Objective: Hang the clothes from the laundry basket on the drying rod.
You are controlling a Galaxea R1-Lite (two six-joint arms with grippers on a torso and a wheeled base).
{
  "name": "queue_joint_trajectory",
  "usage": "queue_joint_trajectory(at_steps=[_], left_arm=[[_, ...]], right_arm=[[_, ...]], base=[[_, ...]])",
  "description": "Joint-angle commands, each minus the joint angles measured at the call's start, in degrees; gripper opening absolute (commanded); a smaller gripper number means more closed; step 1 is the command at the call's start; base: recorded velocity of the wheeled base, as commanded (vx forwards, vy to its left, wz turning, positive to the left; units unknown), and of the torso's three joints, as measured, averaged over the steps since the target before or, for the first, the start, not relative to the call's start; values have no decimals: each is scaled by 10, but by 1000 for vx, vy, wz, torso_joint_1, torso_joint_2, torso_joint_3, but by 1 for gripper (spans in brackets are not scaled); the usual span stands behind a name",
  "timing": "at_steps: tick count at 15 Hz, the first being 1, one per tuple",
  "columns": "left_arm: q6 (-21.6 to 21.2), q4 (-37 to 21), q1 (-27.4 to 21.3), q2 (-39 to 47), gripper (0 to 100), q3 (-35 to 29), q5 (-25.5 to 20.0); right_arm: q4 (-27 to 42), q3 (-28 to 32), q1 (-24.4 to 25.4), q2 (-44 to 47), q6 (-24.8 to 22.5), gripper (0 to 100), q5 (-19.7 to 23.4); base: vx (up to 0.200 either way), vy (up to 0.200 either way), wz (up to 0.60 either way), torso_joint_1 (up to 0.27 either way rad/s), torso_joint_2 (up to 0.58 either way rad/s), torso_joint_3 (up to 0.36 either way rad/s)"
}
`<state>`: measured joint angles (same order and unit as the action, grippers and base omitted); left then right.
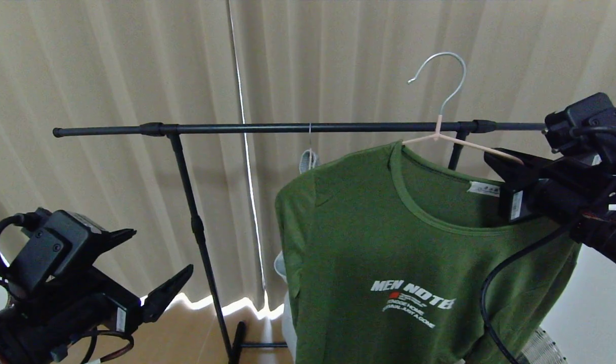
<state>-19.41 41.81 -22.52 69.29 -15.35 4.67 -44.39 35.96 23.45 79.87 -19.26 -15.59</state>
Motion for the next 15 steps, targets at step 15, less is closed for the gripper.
queue_joint_trajectory(at_steps=[15], left_arm=[[95, -2, 40, -123, 100, 52, 1]], right_arm=[[54, -165, -284, -118, 2, 0, -3]], base=[[0, 0, 0, 0, 0, 0]])
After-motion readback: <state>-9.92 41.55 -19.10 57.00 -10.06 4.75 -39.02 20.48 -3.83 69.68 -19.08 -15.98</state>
